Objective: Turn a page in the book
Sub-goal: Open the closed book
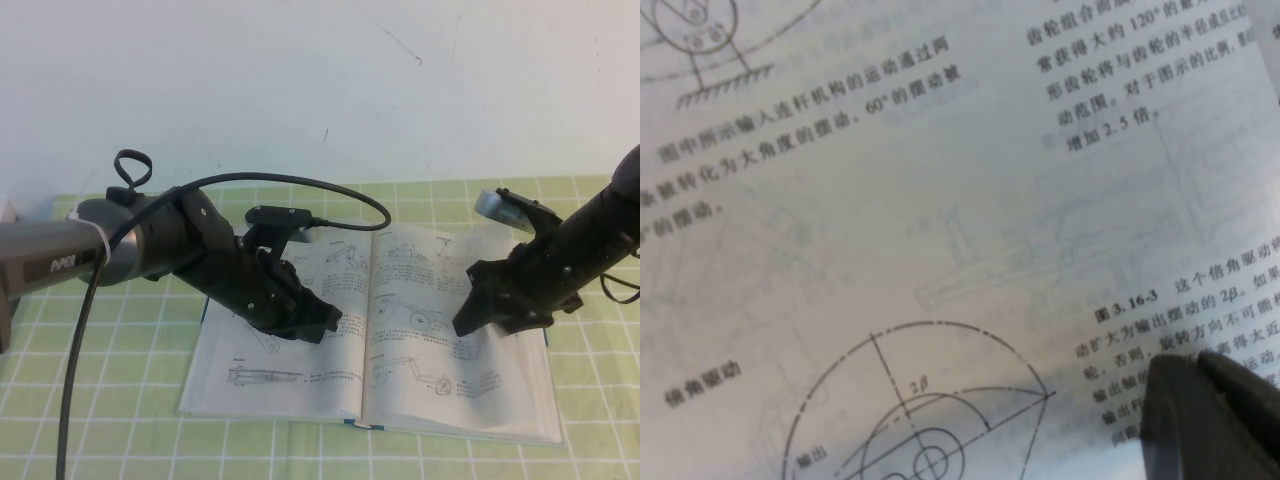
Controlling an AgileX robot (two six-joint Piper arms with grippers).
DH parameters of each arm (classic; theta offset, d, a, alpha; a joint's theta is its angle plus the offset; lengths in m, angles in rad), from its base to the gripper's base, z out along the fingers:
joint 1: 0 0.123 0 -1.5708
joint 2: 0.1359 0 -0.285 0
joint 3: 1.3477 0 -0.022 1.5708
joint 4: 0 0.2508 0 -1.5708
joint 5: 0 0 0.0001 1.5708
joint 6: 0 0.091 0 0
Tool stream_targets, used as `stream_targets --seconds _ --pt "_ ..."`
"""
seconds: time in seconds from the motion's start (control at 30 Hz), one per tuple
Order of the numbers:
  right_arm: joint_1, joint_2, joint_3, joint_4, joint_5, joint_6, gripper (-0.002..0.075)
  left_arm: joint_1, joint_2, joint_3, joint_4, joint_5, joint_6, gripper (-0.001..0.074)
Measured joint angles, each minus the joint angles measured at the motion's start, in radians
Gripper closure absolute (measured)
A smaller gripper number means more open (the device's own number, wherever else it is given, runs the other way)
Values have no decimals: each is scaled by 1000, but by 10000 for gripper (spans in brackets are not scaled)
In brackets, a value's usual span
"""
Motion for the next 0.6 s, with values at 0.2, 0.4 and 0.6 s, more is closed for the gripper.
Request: stream_targets --seconds 0.2,0.4,0.6 --pt "0 21 0 106 13 -68 392 0 0 0 -5 -2 0 737" --pt "0 21 0 124 20 -92 392 0 0 0 -9 -2 0 737" --pt "0 23 0 219 46 -155 392 0 0 0 -94 52 40 737"
